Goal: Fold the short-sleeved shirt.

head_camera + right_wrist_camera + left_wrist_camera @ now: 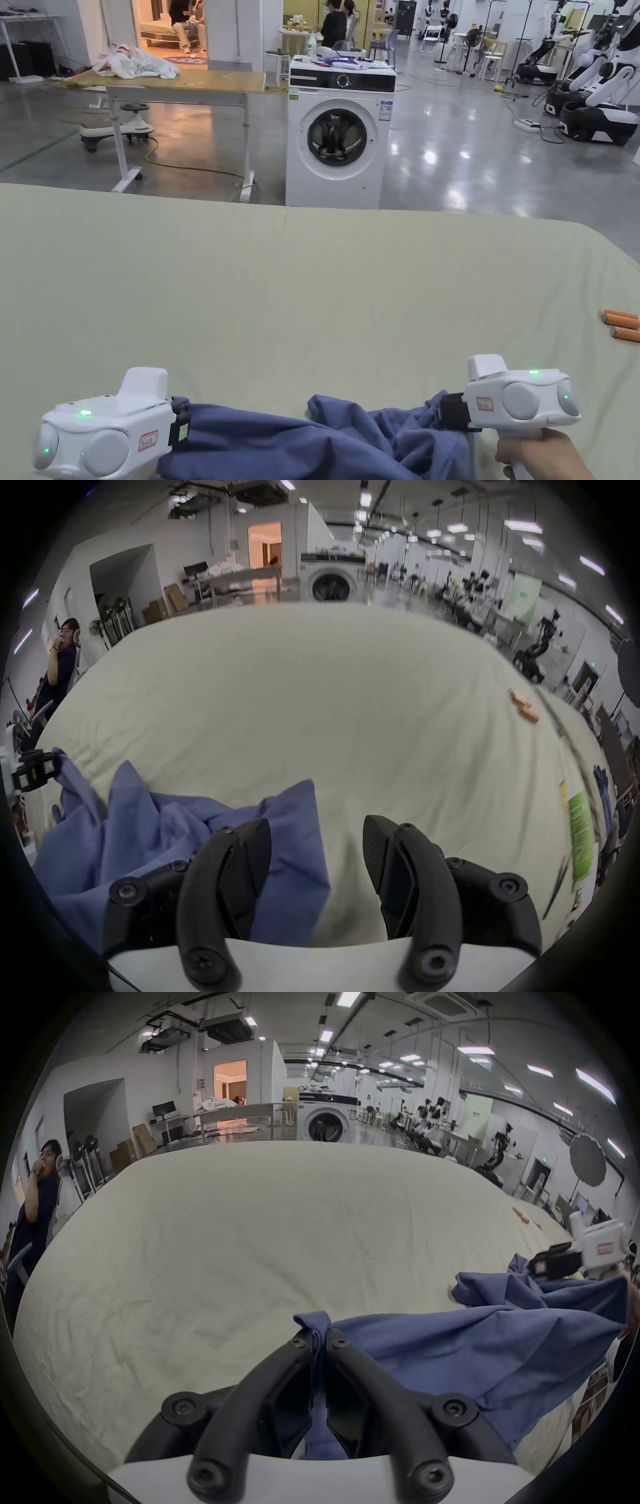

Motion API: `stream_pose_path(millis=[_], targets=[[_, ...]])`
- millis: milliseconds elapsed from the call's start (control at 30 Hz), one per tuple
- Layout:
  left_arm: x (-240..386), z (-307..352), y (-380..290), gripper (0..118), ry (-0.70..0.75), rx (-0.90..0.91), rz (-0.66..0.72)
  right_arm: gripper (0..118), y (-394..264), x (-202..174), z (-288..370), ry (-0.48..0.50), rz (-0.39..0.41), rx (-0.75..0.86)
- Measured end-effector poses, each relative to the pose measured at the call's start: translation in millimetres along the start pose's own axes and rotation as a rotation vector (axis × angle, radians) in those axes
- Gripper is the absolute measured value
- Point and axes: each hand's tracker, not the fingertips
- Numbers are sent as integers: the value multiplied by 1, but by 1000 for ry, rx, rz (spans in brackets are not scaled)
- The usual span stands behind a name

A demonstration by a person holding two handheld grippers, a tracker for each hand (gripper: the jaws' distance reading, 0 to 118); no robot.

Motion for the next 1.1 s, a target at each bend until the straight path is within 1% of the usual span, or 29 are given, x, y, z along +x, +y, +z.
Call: stream_pose_path(millis=[33, 67, 100, 133, 200, 267, 333, 400, 500, 600, 667, 733, 767, 800, 900, 1000, 1100], targets=[[-2, 5, -3, 2, 3, 4, 7, 58, -3, 0, -9, 32, -11, -23], [-3, 7, -4, 2, 2, 5, 7, 48, -6, 1, -16, 52, -23, -43], [-5, 11, -6, 2, 3, 5, 6, 37, -9, 1, -20, 44, -25, -37], [-6, 14, -7, 2, 6, 7, 5, 33, -10, 1, -18, 32, -25, -21], [-10, 18, -8, 2, 11, 12, 2, 3, -8, 2, -9, 48, -36, 2], [-13, 20, -6, 2, 20, 16, 4, 3, -7, 1, 2, 47, -38, 43], [-17, 24, -2, 2, 22, 29, 15, 3, -5, -1, 15, 7, -3, 85], [-19, 29, 5, 2, 36, 50, 9, 3, -2, -1, 34, -31, -9, 130], [-26, 44, 17, 2, 49, 94, 7, 3, 2, 1, 64, -33, -11, 212], [-36, 64, 31, 2, 80, 147, 0, 3, 2, 1, 93, -115, 41, 283], [-46, 81, 40, 2, 98, 181, -5, 3, 1, 7, 113, -151, 23, 328], [-55, 97, 47, 2, 114, 219, 5, 3, 2, 14, 129, -155, -12, 358], [-60, 107, 52, 2, 134, 241, 3, 3, 2, 17, 139, -163, -17, 373], [-61, 118, 56, 2, 145, 261, 4, 3, 2, 19, 147, -171, -15, 390], [-78, 148, 72, 2, 185, 320, 33, 3, 7, 23, 174, -257, 8, 454], [-90, 176, 90, 2, 211, 366, 51, 3, 17, 30, 198, -258, -20, 501], [-98, 196, 112, 2, 238, 401, 50, 3, 30, 28, 223, -278, -20, 569]])
